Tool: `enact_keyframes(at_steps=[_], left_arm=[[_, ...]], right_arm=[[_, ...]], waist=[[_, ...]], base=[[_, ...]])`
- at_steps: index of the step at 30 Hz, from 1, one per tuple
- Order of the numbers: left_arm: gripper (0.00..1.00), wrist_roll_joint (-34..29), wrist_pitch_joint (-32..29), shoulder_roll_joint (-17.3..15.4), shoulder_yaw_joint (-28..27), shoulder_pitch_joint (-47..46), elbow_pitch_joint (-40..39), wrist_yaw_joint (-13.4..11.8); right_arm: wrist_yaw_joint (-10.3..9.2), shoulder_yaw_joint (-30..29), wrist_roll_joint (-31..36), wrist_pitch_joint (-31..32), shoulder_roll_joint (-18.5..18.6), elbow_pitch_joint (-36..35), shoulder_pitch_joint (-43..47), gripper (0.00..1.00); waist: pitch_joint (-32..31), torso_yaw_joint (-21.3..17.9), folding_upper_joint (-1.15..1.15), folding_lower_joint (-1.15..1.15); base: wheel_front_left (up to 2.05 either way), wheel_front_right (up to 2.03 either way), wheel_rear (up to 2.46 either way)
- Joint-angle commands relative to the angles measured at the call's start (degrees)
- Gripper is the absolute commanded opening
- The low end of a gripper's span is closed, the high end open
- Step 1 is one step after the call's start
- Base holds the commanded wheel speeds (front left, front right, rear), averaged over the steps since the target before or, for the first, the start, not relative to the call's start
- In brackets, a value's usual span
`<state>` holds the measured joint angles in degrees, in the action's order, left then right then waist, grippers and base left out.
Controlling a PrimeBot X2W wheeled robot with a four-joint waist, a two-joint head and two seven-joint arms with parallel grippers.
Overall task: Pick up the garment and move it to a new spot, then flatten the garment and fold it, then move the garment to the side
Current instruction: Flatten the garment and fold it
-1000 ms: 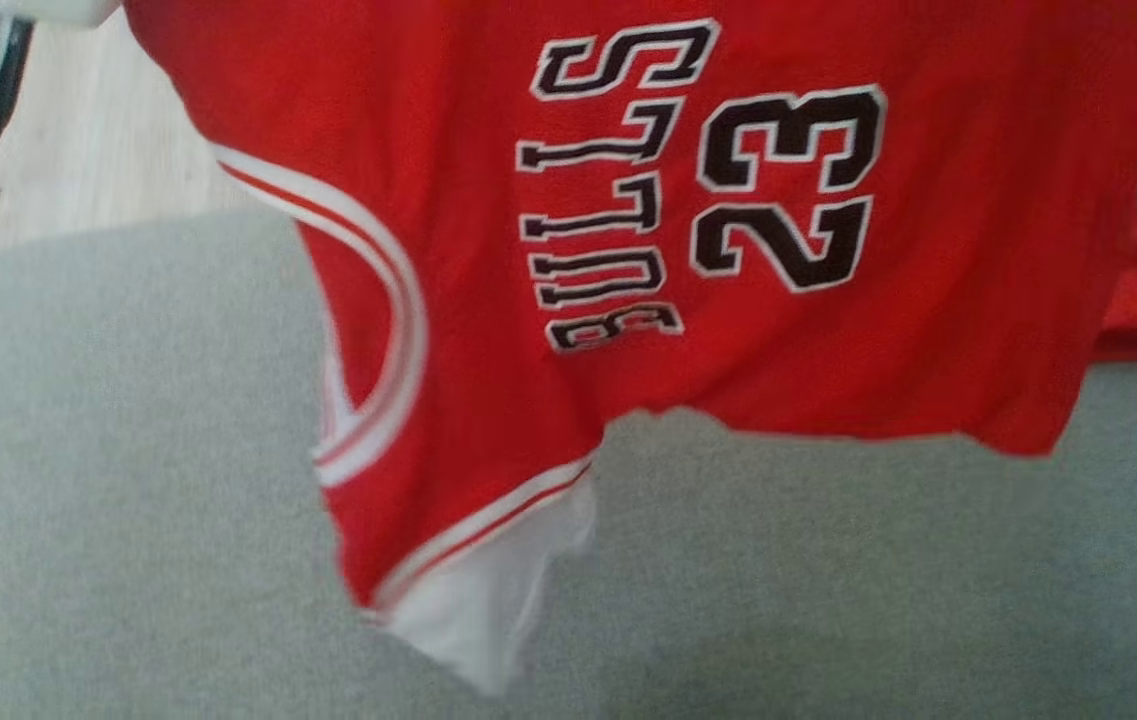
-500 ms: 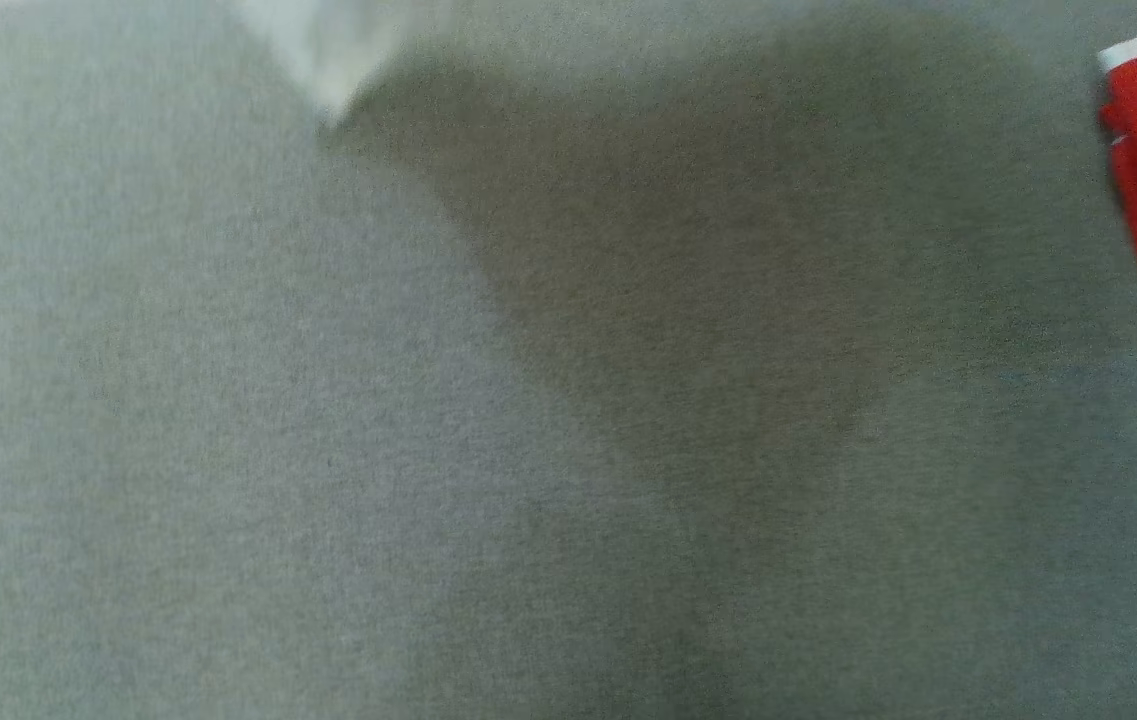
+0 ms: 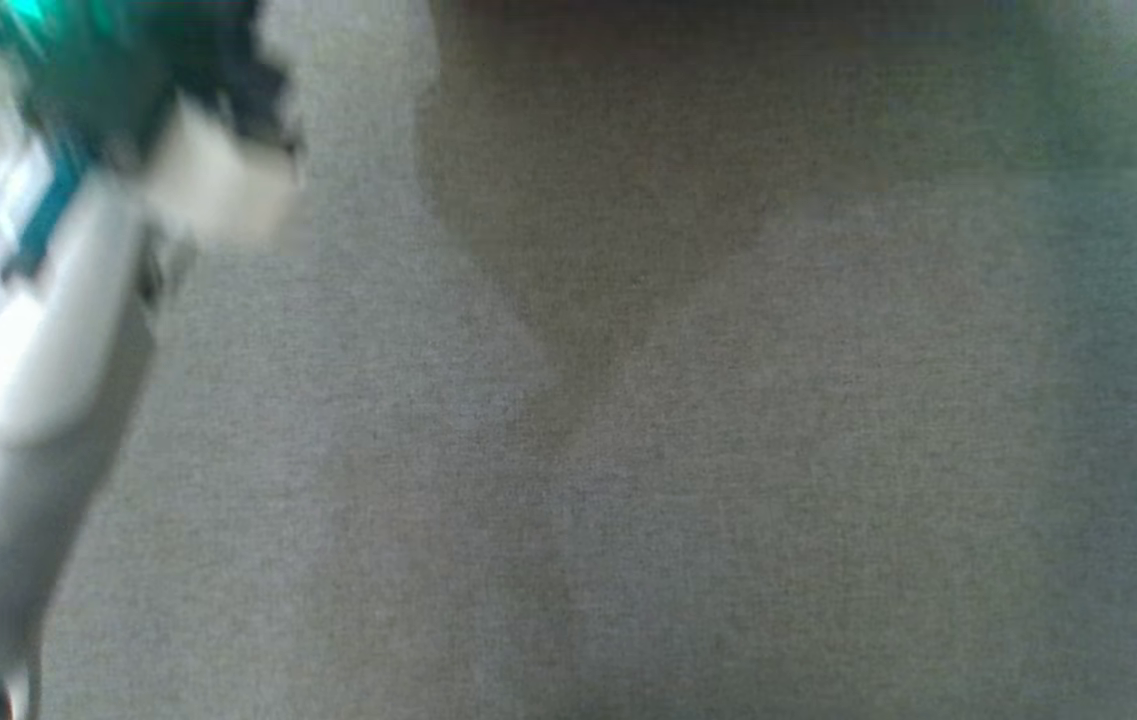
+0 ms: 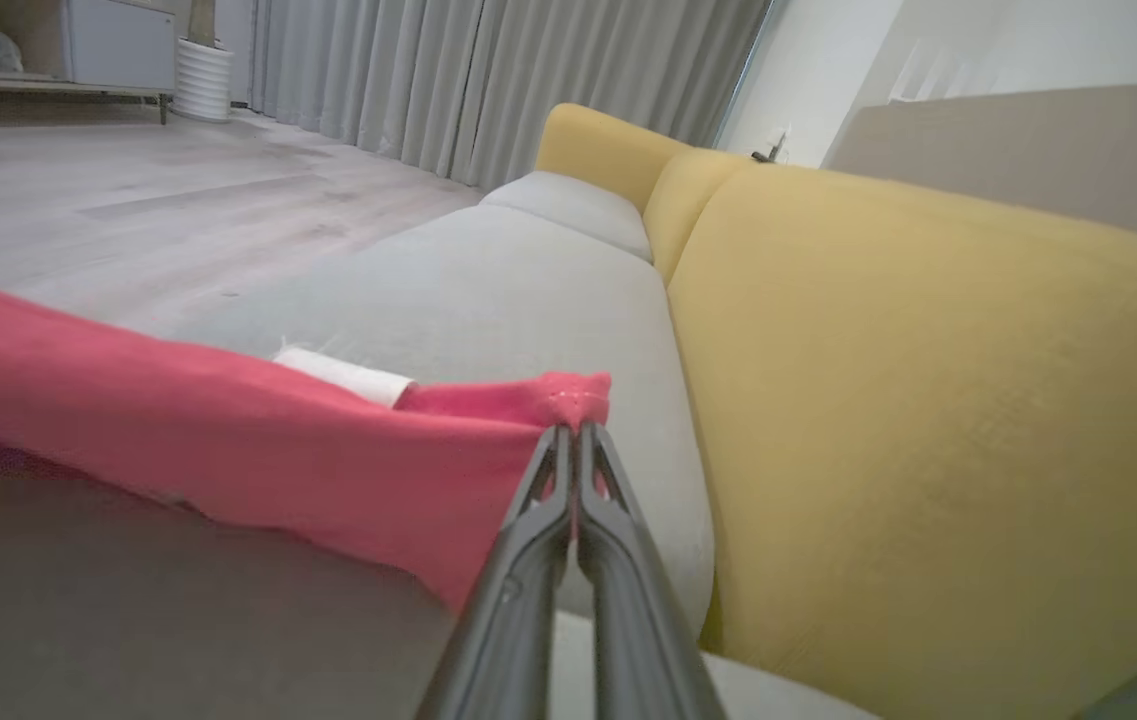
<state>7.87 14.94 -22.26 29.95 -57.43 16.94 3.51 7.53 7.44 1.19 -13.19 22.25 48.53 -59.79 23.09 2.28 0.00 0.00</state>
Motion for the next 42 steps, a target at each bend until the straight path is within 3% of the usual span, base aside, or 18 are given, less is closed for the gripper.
enact_keyframes(at_steps=[1,6,11,17,23,31,42], left_arm=[[0.0,0.65,0.05,-3.8,-2.0,3.46,-5.07,-0.41],[0.0,1.93,0.06,-5.94,-1.73,20.5,-11.99,-1.76],[0.0,2.21,0.06,-6.7,0.02,32.26,-13.88,-3.53],[0.0,4.1,0.06,-7.07,1.74,47.71,-16.51,-5.57],[0.0,5.52,0.06,-8.37,2.67,56.46,-19.73,-6.64],[0.0,5.45,-0.17,-9.87,1.91,56.29,-22.18,-6.99],[0.0,0.42,0.0,-7.55,1.35,36.67,-14.5,-3.39]], right_arm=[[-0.04,-1.75,0.4,-1.04,-0.12,-2.49,3.8,0.0],[-0.04,-6.64,1.49,-1.69,-1.09,-8.5,16.21,0.0],[-0.04,-10.1,3.93,-1.77,-2.27,-15.52,28.47,0.0],[-0.04,-13.59,6.5,-1.03,-7.33,-24.94,46.62,0.0],[-0.04,-16.61,6.31,1.13,-9.46,-31.25,56.4,0.0],[-0.04,-18.4,5.82,4.62,-11.24,-38.83,60.69,0.0],[-0.04,-17.1,5.19,8.5,-12.13,-36.79,50.77,0.0]], waist=[[-2.02,0.09,0.0,0.0],[-5.62,-0.49,0.0,0.0],[-8.69,-0.59,0.0,0.0],[-14.43,-1.71,0.0,0.0],[-17.11,-1.91,0.0,0.0],[-16.16,-1.75,0.0,0.0],[-9.8,-1.99,0.0,0.0]], base=[[0.0,0.0,0.0],[0.0,0.0,0.0],[0.0,0.0,0.0],[0.0,0.0,0.0],[0.0,0.0,0.0],[0.0,0.0,0.0],[0.0,0.0,0.0]])
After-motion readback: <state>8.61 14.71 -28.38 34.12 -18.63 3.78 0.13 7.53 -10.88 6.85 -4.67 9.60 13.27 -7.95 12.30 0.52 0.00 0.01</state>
